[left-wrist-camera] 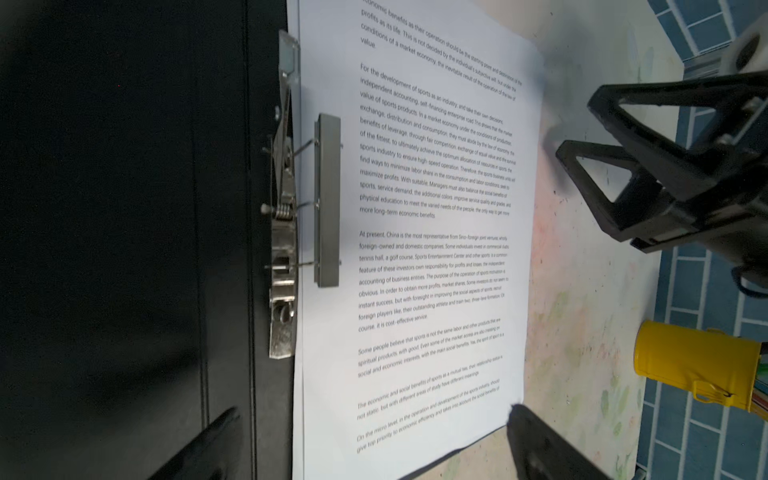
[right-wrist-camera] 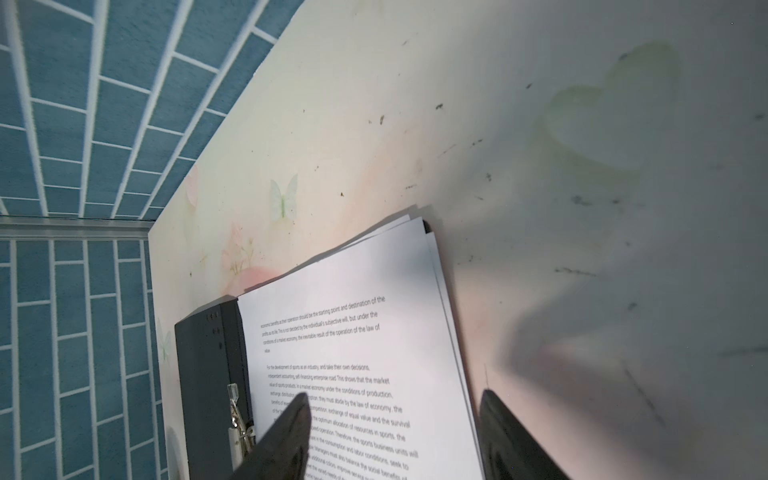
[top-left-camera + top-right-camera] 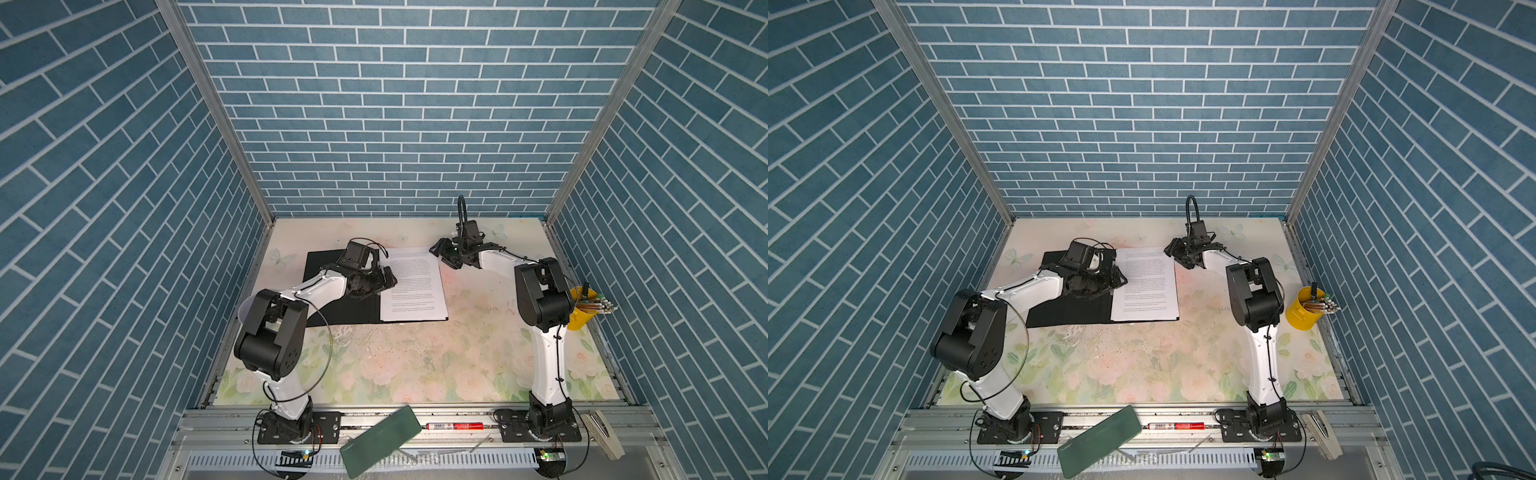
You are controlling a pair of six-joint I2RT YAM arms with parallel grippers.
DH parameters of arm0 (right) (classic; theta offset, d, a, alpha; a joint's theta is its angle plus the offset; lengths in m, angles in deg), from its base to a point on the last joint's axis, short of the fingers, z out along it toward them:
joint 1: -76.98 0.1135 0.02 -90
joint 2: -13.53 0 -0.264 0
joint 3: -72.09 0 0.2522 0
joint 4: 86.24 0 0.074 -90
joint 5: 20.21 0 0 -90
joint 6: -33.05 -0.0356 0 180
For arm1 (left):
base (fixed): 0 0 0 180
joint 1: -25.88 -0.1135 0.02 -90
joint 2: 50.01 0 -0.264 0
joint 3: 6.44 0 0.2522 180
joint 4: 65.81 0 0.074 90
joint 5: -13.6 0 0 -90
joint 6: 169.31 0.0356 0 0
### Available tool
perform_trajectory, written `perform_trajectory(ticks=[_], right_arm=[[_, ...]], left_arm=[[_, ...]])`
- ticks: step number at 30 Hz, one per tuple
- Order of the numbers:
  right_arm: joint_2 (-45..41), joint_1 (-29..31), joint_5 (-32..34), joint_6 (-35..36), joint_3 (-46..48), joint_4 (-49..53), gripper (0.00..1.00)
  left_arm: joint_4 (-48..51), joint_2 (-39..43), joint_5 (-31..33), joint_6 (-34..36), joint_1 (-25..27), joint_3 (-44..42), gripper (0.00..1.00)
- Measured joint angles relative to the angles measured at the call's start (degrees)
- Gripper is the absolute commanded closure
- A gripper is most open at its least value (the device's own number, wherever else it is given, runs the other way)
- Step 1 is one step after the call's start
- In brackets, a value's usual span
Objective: Put the files into the folder
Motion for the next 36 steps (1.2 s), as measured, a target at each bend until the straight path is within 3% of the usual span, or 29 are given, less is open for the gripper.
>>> perform_trajectory(ticks=[16,36], right_arm=[[-5.4,-3.0,2.3,0.0,8.9,-0.4,0.36],[-7.0,-6.8,2.3,0.0,11.9,-0.9,0.35]], left_arm=[[0.5,-11.3,-3.5,2.8,-1.3,9.2,0.00],[-6.3,-11.5,-7.2,-4.7,1.3,7.7,0.00]])
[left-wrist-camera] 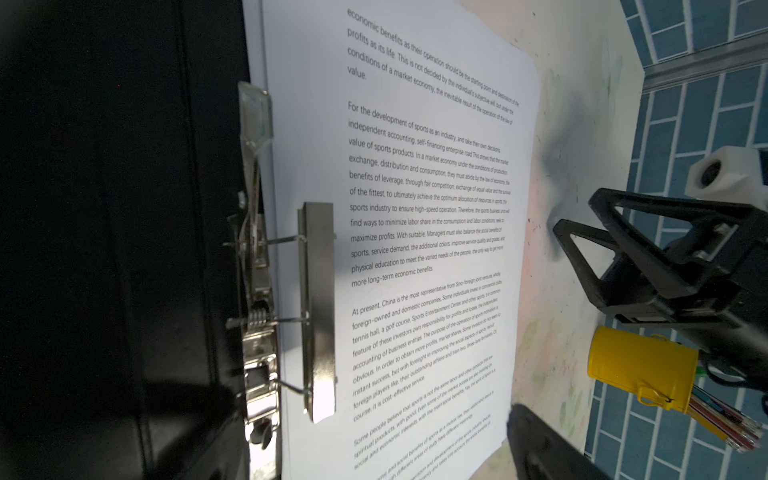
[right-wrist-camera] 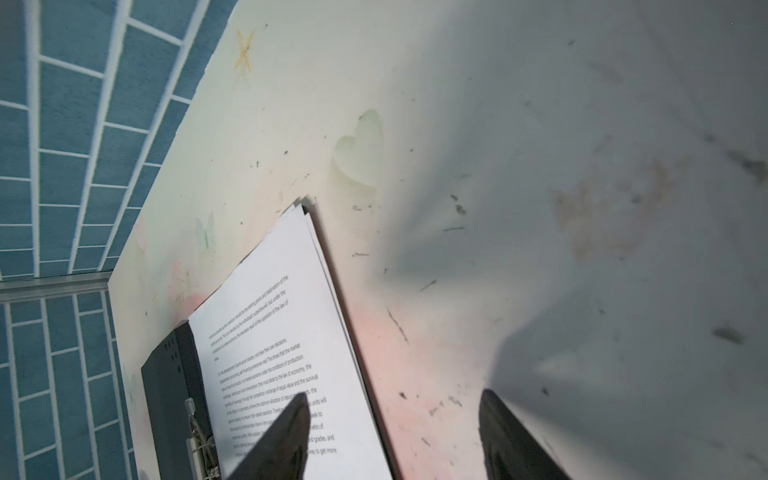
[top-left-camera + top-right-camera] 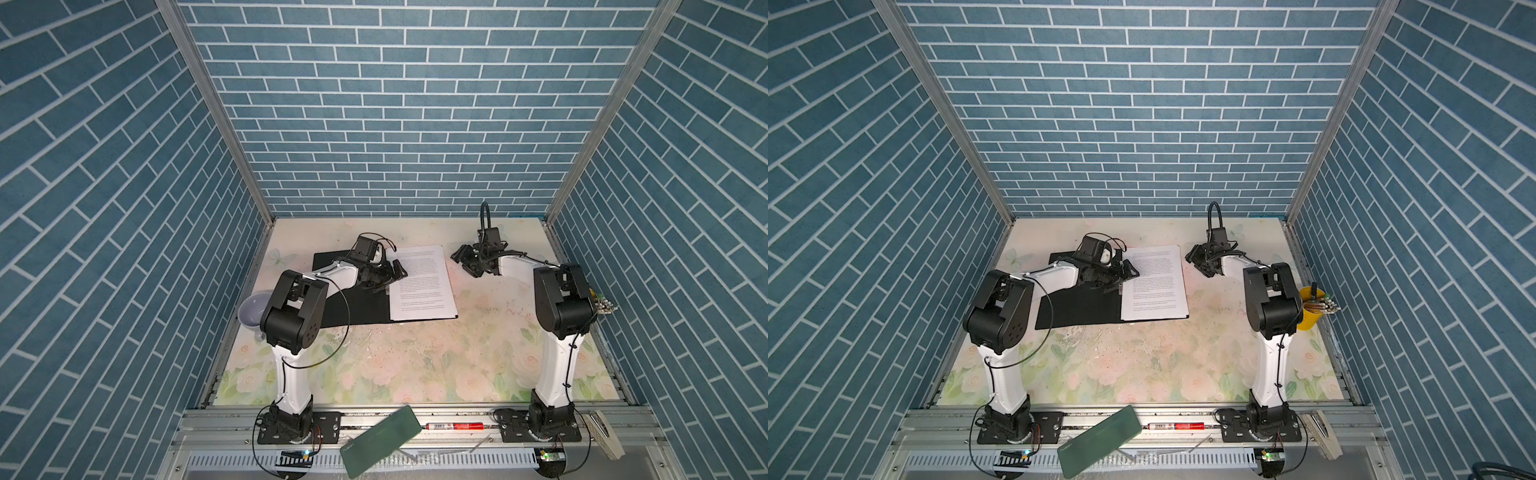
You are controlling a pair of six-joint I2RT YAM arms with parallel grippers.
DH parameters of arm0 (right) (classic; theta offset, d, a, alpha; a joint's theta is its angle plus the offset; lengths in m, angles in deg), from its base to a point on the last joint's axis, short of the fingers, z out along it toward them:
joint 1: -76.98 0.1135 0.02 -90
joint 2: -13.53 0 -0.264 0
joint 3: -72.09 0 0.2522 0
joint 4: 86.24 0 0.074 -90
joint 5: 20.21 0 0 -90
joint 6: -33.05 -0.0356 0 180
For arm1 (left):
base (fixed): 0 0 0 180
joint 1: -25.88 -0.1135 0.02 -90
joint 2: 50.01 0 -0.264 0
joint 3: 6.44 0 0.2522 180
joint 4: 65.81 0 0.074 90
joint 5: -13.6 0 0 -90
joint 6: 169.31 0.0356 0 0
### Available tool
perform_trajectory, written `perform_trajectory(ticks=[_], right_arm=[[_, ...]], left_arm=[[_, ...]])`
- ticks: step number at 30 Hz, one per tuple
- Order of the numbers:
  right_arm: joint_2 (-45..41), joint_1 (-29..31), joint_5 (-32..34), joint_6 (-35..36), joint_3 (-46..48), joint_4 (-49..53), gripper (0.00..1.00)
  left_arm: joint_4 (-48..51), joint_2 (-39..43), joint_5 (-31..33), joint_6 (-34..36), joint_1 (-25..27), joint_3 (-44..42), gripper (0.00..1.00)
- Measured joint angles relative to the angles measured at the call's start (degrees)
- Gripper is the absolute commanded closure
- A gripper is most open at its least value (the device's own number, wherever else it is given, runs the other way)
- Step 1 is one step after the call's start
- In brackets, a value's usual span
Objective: Put the files into the folder
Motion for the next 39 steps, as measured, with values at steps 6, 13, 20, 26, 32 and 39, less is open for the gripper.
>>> perform_trajectory(ticks=[6,13,20,26,32,39], right_arm=[[-0.6,-1.4,0.2,0.0,1.3,0.3,0.35],[-2.4,-2.6,1.0,0.0,3.8,0.3,0.35],[-4.9,-2.8,2.4,-0.4,7.8,-1.4,0.35],[-7.4,-2.9,4.0,-1.6,11.9,-4.0,0.35],[-8.4,-2.8,5.0,-2.3,13.9,-5.8,0.35],[-9.5,-2.8,6.0,-4.5,16.5,-9.0,0.35]], left_arm=[[-3.2,-0.1,-1.4,-3.5,1.1,0.0,0.00],[-6.2,-1.6,-3.0,-5.3,1.9,0.7,0.00],[-6.5,-2.0,-3.7,-4.7,2.1,1.0,0.00],[-2.2,-2.0,-3.4,-1.9,0.9,2.0,0.00],[2.0,-2.2,-3.2,1.6,-1.7,6.3,0.00],[2.3,-7.9,-4.3,5.3,-3.3,13.6,0.00]])
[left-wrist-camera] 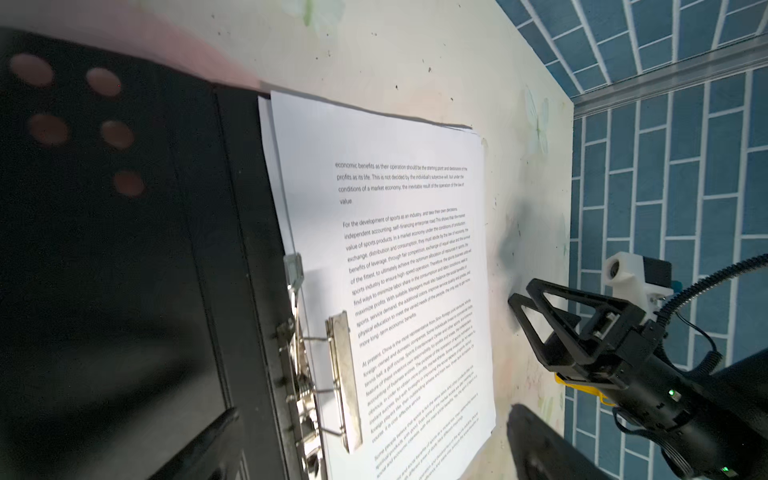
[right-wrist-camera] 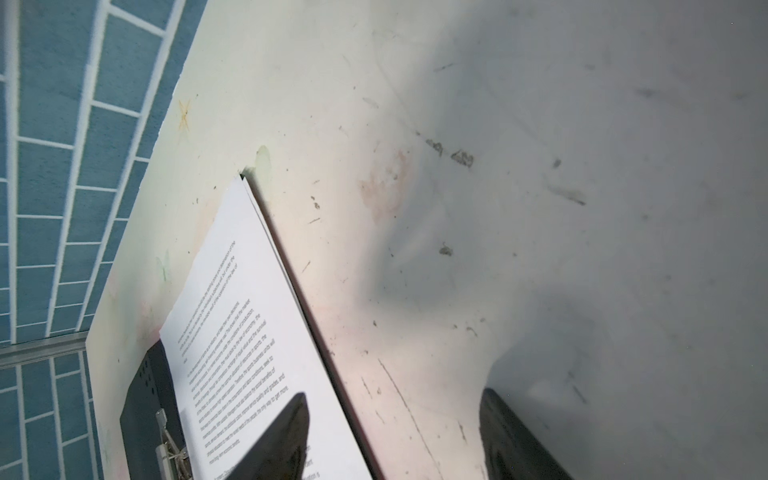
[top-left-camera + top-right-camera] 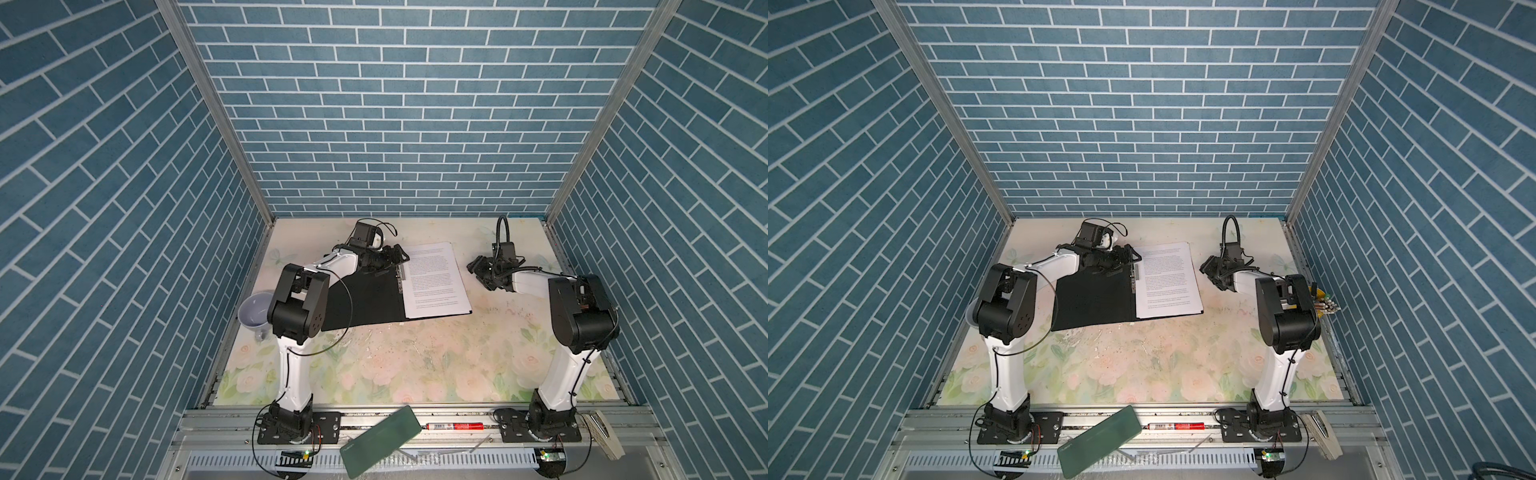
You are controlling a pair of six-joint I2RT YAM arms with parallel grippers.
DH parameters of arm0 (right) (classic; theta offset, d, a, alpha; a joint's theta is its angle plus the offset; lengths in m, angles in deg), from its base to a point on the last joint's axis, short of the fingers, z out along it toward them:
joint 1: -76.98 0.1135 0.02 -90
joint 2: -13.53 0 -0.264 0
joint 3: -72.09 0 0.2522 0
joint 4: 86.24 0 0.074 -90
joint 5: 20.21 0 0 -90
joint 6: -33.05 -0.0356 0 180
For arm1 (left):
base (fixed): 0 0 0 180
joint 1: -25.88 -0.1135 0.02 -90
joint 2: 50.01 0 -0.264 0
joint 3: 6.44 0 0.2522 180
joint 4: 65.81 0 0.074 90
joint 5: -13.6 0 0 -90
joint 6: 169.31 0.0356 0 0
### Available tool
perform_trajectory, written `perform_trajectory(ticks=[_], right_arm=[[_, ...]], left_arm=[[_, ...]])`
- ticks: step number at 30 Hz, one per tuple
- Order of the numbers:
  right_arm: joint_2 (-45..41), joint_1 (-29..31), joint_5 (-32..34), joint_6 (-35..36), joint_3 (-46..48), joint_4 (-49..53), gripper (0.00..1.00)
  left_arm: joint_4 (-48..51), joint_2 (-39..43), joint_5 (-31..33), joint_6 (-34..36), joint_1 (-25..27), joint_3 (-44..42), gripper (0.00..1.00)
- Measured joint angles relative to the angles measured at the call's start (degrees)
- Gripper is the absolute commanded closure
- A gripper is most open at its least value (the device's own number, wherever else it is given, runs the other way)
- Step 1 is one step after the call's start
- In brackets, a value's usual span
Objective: Put the files into the folder
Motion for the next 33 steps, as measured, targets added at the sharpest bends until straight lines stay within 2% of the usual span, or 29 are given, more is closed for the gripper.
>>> perform_trajectory(ticks=[4,12,25,33], right_arm=[[-0.7,0.0,0.7,-0.5,0.9,-0.3,0.35],[-2.5,0.0,2.4,-1.5,2.5,1.2,0.35],[-3.1,0.0,3.1,-1.9,3.0,1.7,0.35],[-3.1,0.0,3.1,-2.0,3.0,1.7,0.35]], left_arm=[[-0.1,-4.1,-1.2,1.1,-0.7,2.4,0.00],[-2.8,-6.2,-3.6,1.7,-1.2,5.3,0.00],[-10.2,-8.2,-7.8,-1.8,-1.2,5.2,0.00],[-15.4,-8.2,-9.3,-4.4,-1.2,1.7,0.00]])
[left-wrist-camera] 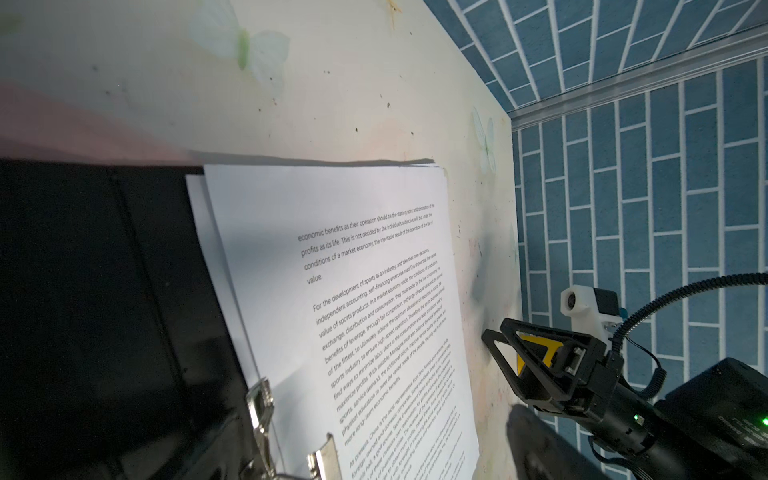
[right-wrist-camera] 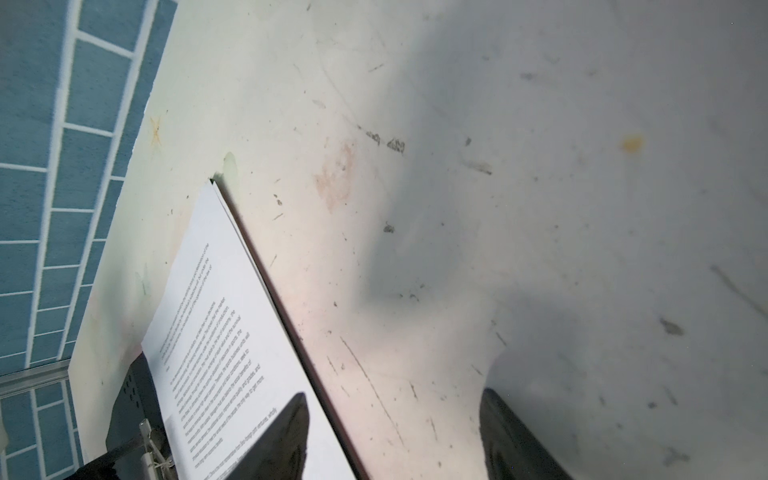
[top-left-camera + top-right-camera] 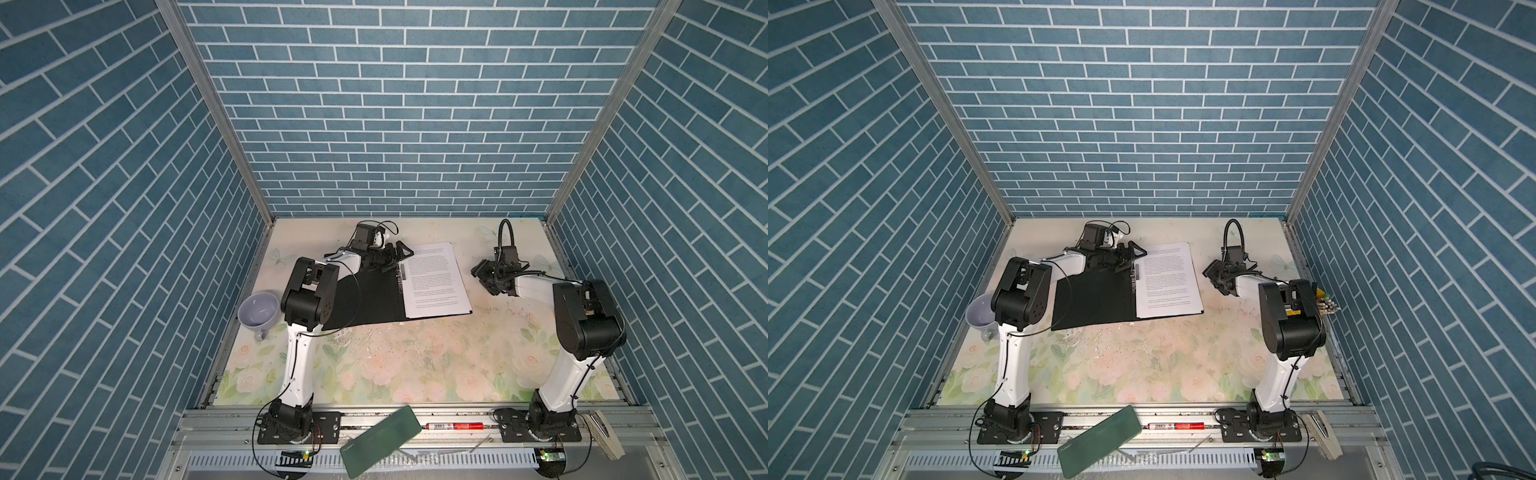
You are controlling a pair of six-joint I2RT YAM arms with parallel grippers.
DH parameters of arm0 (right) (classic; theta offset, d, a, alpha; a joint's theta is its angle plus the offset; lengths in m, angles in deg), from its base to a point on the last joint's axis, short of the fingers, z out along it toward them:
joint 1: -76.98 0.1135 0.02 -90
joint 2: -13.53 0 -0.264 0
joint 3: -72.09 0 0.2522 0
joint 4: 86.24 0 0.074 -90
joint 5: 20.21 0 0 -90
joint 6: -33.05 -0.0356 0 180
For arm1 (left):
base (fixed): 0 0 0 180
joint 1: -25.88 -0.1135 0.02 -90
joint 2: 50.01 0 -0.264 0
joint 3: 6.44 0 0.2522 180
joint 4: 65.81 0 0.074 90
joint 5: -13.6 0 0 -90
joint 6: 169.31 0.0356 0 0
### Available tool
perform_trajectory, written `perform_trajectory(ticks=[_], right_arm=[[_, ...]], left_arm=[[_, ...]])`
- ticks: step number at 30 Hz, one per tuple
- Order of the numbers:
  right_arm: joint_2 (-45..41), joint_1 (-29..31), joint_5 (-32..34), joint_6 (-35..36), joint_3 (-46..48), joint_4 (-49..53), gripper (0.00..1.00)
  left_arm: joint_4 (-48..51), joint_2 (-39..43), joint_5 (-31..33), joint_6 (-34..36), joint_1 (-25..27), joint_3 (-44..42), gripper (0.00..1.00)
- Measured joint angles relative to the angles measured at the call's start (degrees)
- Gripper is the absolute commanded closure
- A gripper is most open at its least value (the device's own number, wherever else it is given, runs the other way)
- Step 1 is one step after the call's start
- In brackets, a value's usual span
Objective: Put the files into the folder
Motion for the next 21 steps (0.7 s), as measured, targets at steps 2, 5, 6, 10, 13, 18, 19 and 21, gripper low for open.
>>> perform_trajectory(ticks=[2,5,6,10,13,18,19,21], right_arm=[[0.0,0.0,0.0,0.0,0.0,0.0,0.35],[0.0,0.0,0.0,0.0,0.0,0.0,0.35],[0.0,0.0,0.0,0.0,0.0,0.0,0.35],[0.0,0.0,-0.1,-0.1,0.0,0.0,0.35],[0.0,0.1,-0.2,-0.6,0.0,0.0,0.35],[0.0,0.4,-0.2,-1.0,0.0,-0.1,0.35],[0.0,0.5,-0.2,-1.0,0.0,-0.1,0.35],[0.0,0.6,-0.2,-1.0,0.0,-0.1,0.35]], left_arm=[[-1.9,0.1,-0.3,-0.7,0.0,-1.0,0.00],[-4.2,1.0,-0.3,-1.9,0.0,-3.1,0.00],[-4.9,1.5,-0.3,-2.4,0.0,-4.0,0.00],[-9.1,3.8,-0.3,-4.6,0.0,-8.1,0.01],[-11.6,5.5,-0.2,-5.9,0.0,-10.3,0.01],[-14.7,7.2,-0.3,-7.1,0.0,-11.8,0.02],[-15.4,7.5,-0.4,-7.5,0.0,-12.1,0.02],[-16.7,7.8,-0.6,-8.0,0.1,-12.6,0.02]])
